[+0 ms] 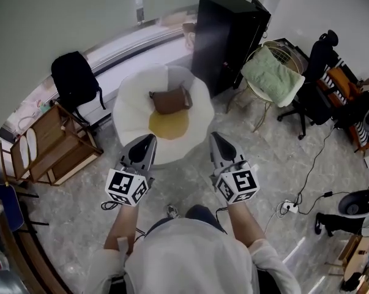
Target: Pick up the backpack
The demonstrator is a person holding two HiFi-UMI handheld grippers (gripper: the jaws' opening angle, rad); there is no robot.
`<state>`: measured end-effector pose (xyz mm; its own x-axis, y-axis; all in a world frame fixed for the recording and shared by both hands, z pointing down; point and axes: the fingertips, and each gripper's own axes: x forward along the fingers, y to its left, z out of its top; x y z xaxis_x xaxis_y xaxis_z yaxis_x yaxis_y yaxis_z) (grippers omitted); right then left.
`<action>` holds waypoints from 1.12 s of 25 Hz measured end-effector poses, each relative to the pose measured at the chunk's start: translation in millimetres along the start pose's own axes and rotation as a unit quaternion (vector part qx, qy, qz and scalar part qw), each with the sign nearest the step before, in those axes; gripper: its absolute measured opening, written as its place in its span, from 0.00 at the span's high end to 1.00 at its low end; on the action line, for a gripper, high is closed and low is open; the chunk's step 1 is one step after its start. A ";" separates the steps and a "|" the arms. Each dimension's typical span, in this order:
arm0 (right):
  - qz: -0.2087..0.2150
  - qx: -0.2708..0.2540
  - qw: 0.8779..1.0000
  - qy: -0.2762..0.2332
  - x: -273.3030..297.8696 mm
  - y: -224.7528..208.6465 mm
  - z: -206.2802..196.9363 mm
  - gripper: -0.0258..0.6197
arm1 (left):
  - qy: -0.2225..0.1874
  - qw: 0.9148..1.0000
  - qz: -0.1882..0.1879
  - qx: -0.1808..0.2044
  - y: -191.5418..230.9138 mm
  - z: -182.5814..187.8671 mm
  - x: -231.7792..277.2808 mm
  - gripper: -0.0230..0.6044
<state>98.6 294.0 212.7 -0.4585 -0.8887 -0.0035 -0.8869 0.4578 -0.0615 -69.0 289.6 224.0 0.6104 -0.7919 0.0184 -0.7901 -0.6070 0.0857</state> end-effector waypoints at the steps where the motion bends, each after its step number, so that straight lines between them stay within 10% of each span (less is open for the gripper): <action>1: 0.000 0.000 1.000 0.001 4.2 -0.7 0.3 0.91 | 0.000 1.000 0.000 -0.002 4.0 0.7 3.0 0.90; 28: 0.048 0.008 0.999 0.017 124.2 -104.5 -16.3 0.91 | 0.008 0.999 0.044 0.000 57.5 -4.1 138.3 0.90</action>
<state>133.4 136.2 235.0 -0.5427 -0.8396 0.0231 -0.8383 0.5397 -0.0775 -29.8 145.5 235.6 0.5398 -0.8408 0.0418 -0.8405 -0.5355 0.0832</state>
